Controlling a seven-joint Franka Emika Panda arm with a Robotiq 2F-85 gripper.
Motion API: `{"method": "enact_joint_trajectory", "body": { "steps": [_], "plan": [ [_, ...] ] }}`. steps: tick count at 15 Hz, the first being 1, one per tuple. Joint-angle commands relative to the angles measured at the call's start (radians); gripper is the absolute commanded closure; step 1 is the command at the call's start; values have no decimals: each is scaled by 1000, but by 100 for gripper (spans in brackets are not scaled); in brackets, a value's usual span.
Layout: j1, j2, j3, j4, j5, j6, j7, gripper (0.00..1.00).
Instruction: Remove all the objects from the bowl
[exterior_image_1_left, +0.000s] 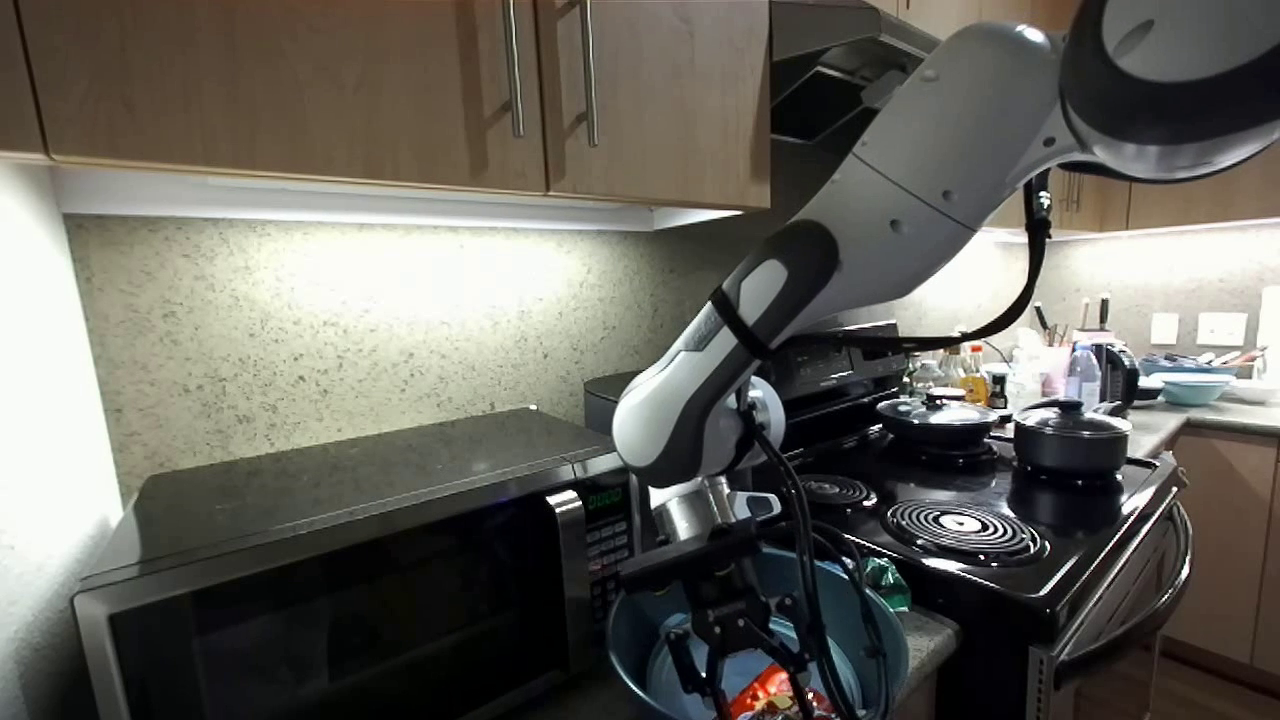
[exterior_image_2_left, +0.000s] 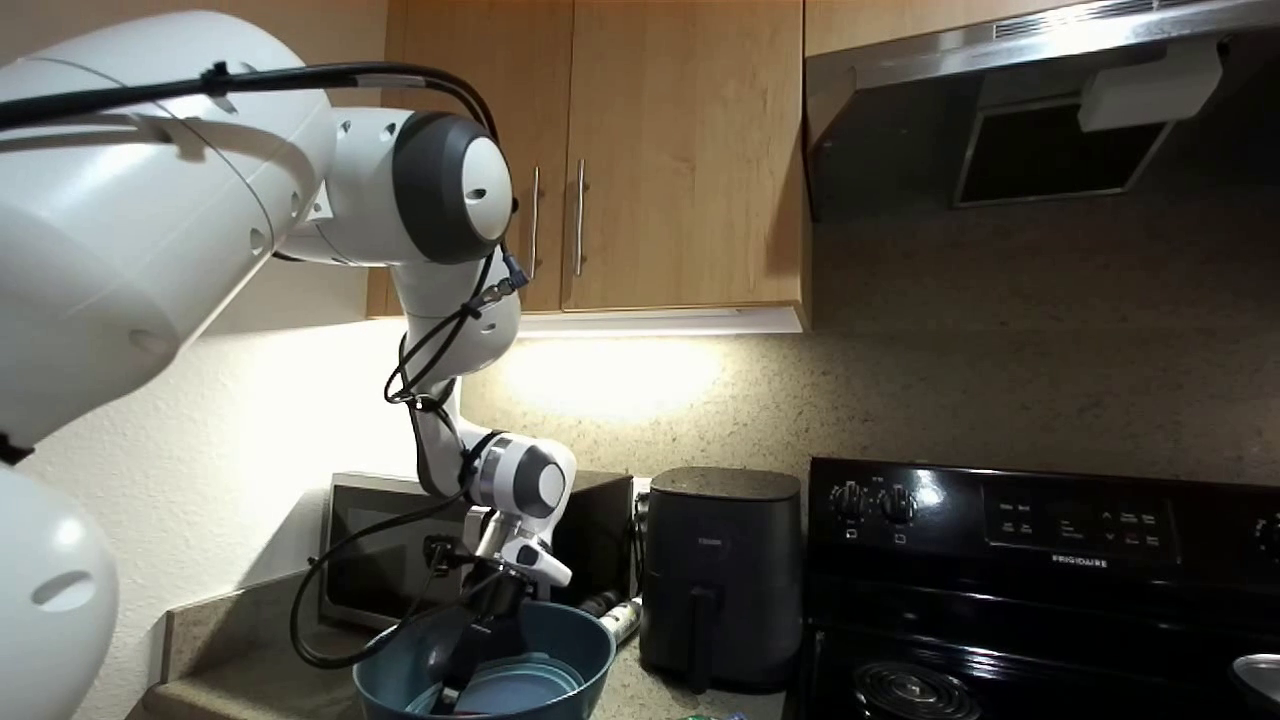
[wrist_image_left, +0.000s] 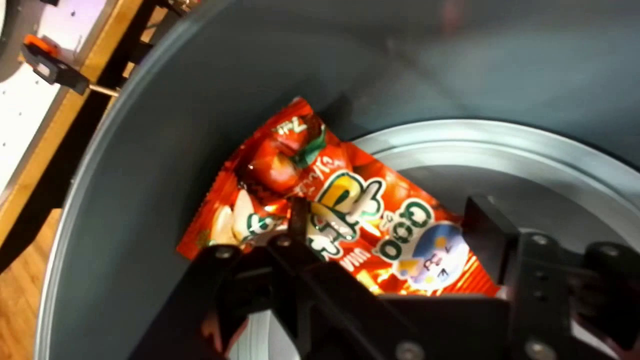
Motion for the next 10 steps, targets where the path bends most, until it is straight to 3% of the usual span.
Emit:
{"method": "enact_joint_trajectory", "body": {
  "steps": [1, 8, 10],
  "plan": [
    [-6, 2, -11, -4, 66, -61, -51, 52],
    [3, -12, -29, -15, 74, -58, -55, 95],
    [9, -16, -36, -14, 63, -51, -41, 100]
  ]
}}
